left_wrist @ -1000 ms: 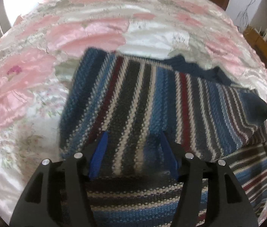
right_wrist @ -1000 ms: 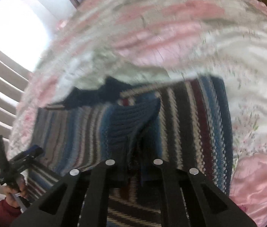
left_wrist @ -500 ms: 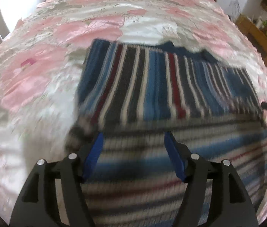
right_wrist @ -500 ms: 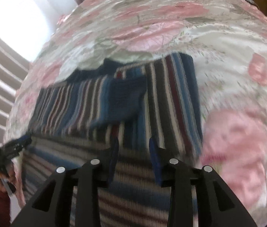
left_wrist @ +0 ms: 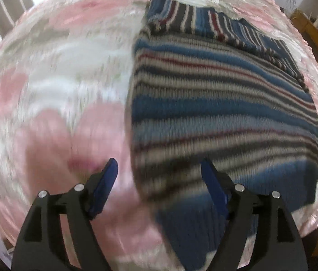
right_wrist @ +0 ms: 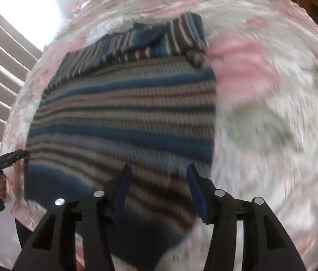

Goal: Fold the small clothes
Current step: 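Grasp the ribbed hem with both tools and lift it toward the collar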

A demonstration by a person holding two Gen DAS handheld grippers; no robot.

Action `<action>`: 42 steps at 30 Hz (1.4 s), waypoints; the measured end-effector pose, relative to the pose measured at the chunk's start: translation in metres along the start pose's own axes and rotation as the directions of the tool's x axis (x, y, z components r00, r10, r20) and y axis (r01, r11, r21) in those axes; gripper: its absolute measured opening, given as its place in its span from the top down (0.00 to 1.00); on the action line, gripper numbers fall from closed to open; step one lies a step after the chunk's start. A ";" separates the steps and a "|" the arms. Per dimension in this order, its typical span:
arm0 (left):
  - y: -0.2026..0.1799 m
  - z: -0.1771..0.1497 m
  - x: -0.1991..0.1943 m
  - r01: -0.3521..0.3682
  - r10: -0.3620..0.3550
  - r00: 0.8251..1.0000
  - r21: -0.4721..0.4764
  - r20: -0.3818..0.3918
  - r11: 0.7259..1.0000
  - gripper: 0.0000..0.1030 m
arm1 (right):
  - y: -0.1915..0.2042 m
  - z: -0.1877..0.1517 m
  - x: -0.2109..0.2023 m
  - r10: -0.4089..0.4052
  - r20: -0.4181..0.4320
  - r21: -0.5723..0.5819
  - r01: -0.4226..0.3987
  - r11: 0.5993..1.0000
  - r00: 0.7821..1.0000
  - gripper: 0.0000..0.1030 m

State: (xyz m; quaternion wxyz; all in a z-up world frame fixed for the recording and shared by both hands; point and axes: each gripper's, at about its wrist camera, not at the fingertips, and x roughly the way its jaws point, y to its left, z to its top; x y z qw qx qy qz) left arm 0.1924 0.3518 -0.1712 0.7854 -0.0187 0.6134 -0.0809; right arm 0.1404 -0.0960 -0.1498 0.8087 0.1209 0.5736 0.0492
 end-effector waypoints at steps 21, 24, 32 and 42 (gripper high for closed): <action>-0.033 -0.079 0.006 0.157 -0.159 0.986 -0.042 -0.051 0.987 0.37 | 0.020 -0.112 0.017 0.029 -0.097 0.074 -0.021 0.997 0.995 0.48; -0.039 -0.079 0.007 0.140 -0.142 0.989 -0.041 -0.048 0.989 0.54 | 0.022 -0.113 0.018 0.028 -0.091 0.078 -0.021 0.997 0.995 0.56; -0.026 -0.079 0.000 0.196 -0.201 0.979 -0.147 -0.017 0.969 0.87 | 0.017 -0.112 0.007 0.105 -0.037 0.120 -0.100 0.988 0.994 0.90; -0.019 -0.069 -0.036 0.305 -0.295 0.952 -0.170 0.084 0.937 0.90 | 0.014 -0.089 -0.030 0.225 0.040 0.146 -0.228 0.963 0.974 0.90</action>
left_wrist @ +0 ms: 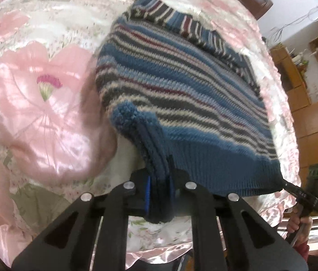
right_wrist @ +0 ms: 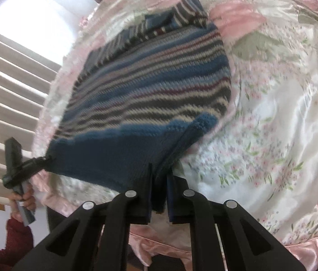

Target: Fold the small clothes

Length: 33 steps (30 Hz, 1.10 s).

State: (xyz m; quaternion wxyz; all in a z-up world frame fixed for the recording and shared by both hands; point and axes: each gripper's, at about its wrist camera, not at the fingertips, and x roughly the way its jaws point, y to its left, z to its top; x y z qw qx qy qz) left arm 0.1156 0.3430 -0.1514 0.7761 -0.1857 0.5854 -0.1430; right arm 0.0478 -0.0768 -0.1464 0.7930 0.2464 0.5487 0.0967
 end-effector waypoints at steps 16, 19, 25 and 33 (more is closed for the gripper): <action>-0.005 0.110 0.015 0.007 -0.001 0.996 -0.067 0.093 0.998 0.90 | -0.009 0.128 0.013 -0.011 0.027 0.057 0.010 0.998 1.000 0.91; -0.001 0.128 0.036 -0.010 0.017 0.997 -0.092 0.074 0.996 0.90 | -0.022 0.147 0.034 -0.015 0.000 0.098 0.015 0.995 1.000 0.91; 0.010 0.146 0.073 -0.042 0.045 0.999 -0.116 0.024 0.992 0.86 | -0.040 0.167 0.067 -0.029 -0.060 0.138 0.037 0.990 0.998 0.88; 0.032 0.148 0.062 0.076 -0.073 0.997 -0.198 0.022 0.977 0.65 | -0.065 0.172 0.051 0.039 -0.022 0.221 -0.033 0.975 0.999 0.37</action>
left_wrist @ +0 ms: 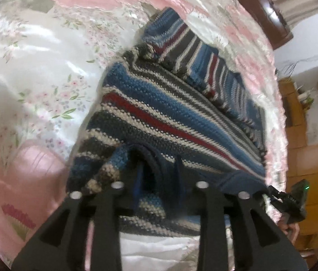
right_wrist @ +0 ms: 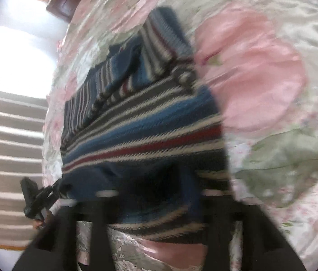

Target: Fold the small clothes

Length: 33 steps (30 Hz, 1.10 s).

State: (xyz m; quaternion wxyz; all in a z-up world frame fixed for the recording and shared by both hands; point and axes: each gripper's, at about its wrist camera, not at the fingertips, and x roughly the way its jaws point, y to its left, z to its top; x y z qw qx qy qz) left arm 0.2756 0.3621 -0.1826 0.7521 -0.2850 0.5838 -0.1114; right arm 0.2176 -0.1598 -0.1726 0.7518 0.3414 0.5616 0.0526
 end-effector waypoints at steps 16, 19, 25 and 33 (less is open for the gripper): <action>-0.024 0.005 -0.060 -0.203 0.176 0.974 0.205 0.142 0.957 0.31 | 0.061 -0.007 -0.024 -0.125 0.023 -0.327 0.126 0.937 0.992 0.27; -0.038 0.010 -0.041 -0.224 0.199 0.974 0.287 0.113 0.931 0.31 | 0.070 0.000 -0.005 -0.140 -0.018 -0.369 0.123 0.921 0.990 0.24; -0.055 0.024 0.004 -0.231 0.230 0.972 0.399 0.051 0.888 0.30 | 0.072 0.013 0.036 -0.189 -0.087 -0.426 0.135 0.895 0.978 0.17; -0.061 0.024 0.044 -0.226 0.266 0.964 0.476 -0.016 0.850 0.32 | 0.071 0.009 0.072 -0.236 -0.138 -0.514 0.134 0.847 0.962 0.29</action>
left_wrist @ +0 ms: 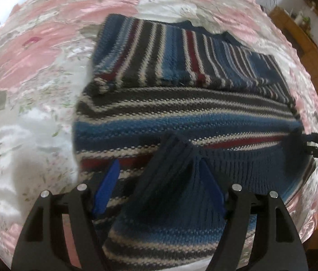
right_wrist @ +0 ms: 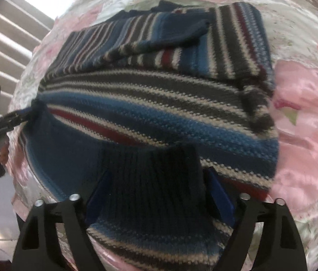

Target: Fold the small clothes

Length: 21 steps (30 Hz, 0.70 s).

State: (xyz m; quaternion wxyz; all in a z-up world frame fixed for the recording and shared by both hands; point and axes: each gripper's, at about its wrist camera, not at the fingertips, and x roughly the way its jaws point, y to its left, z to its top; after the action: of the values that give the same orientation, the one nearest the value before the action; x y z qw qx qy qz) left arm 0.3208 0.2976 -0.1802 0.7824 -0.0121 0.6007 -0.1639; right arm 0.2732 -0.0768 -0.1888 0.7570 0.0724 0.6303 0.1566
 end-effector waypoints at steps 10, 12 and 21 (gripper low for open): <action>-0.007 -0.012 -0.003 0.072 -0.072 0.997 0.016 -0.015 0.997 0.88 | -0.003 -0.013 -0.030 0.053 0.100 0.010 -0.054 0.998 0.994 0.86; -0.005 -0.016 -0.011 0.100 -0.100 0.995 -0.012 -0.001 0.995 0.90 | -0.001 -0.016 -0.038 0.057 0.123 0.015 -0.059 0.998 0.991 0.87; -0.007 -0.033 -0.047 0.134 -0.129 0.987 -0.048 0.092 0.990 0.92 | 0.006 -0.037 -0.073 0.112 0.214 0.051 -0.125 0.991 0.970 0.87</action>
State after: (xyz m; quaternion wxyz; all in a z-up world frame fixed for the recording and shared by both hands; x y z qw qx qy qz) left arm 0.2773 0.3099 -0.1445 0.7952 -0.0802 0.5674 -0.1982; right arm 0.2246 -0.0980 -0.1266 0.8061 0.1505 0.5457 0.1725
